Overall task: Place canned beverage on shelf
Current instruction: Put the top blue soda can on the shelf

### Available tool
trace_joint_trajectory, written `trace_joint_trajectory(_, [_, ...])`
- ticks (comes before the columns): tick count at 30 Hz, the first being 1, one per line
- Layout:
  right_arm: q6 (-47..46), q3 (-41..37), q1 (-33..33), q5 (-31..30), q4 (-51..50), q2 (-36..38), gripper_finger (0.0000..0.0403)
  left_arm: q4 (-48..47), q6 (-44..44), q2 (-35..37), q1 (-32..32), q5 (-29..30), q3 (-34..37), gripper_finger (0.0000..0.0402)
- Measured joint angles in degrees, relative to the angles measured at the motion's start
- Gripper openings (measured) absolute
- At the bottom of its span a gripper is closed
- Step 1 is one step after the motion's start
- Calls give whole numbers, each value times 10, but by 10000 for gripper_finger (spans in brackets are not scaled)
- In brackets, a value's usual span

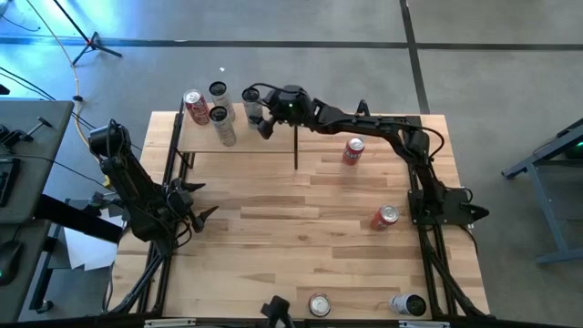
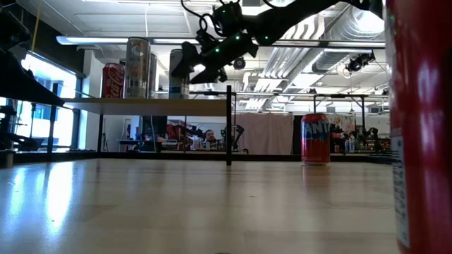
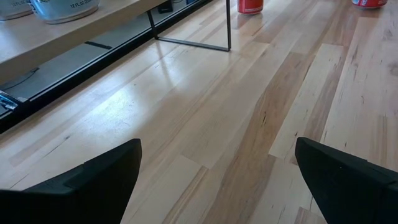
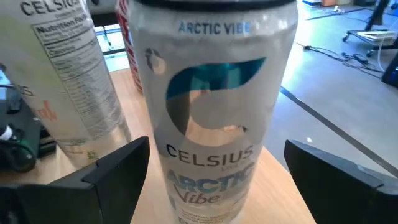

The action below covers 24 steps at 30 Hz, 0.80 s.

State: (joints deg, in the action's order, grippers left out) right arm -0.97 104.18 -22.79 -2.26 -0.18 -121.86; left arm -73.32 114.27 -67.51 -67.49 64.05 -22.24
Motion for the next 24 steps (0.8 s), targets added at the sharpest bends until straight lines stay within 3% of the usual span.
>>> trace_joint_trajectory(10, [-13, 0, -8, 28, 18, -16, 349, 0, 0, 0, 0, 0, 0, 400])
trace_joint_trajectory(20, [-19, 0, -8, 45, 30, -19, 237, 0, 0, 0, 0, 0, 0, 400])
trace_joint_trajectory(24, [-30, 0, -7, 44, 30, -19, 228, 0, 0, 0, 0, 0, 0, 400])
